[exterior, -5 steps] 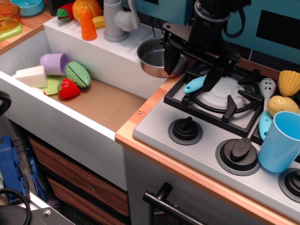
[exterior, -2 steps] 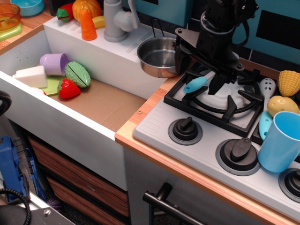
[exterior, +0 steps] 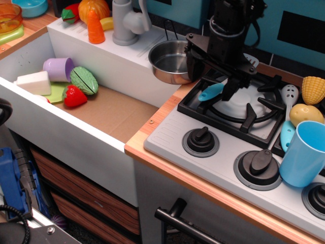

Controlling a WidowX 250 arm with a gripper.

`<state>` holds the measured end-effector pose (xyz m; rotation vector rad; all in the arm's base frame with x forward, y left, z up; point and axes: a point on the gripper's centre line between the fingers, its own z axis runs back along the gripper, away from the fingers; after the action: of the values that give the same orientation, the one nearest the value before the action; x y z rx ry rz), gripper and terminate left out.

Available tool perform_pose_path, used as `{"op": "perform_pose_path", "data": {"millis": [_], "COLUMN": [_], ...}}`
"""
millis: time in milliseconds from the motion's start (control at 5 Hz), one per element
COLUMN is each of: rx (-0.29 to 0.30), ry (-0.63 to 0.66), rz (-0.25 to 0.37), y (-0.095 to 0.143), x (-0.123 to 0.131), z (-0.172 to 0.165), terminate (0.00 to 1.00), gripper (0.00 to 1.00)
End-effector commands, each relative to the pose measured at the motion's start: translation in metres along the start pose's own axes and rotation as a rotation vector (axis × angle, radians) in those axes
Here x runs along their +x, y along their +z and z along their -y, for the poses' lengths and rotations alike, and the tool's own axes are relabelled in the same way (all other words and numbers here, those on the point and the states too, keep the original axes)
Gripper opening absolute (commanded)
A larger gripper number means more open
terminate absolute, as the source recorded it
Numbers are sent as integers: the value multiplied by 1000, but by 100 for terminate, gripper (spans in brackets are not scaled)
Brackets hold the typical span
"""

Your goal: Put spatula in pan

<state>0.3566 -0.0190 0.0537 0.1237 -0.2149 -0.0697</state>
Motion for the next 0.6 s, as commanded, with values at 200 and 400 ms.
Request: {"op": "perform_pose_path", "data": {"millis": [200,400], "rx": [-54,-56], "ry": [44,59], "rz": [61,66], "y": [-1,-1], "x": [21,17], "z": [3,8], "terminate": [0,0], "gripper": [0,0]}}
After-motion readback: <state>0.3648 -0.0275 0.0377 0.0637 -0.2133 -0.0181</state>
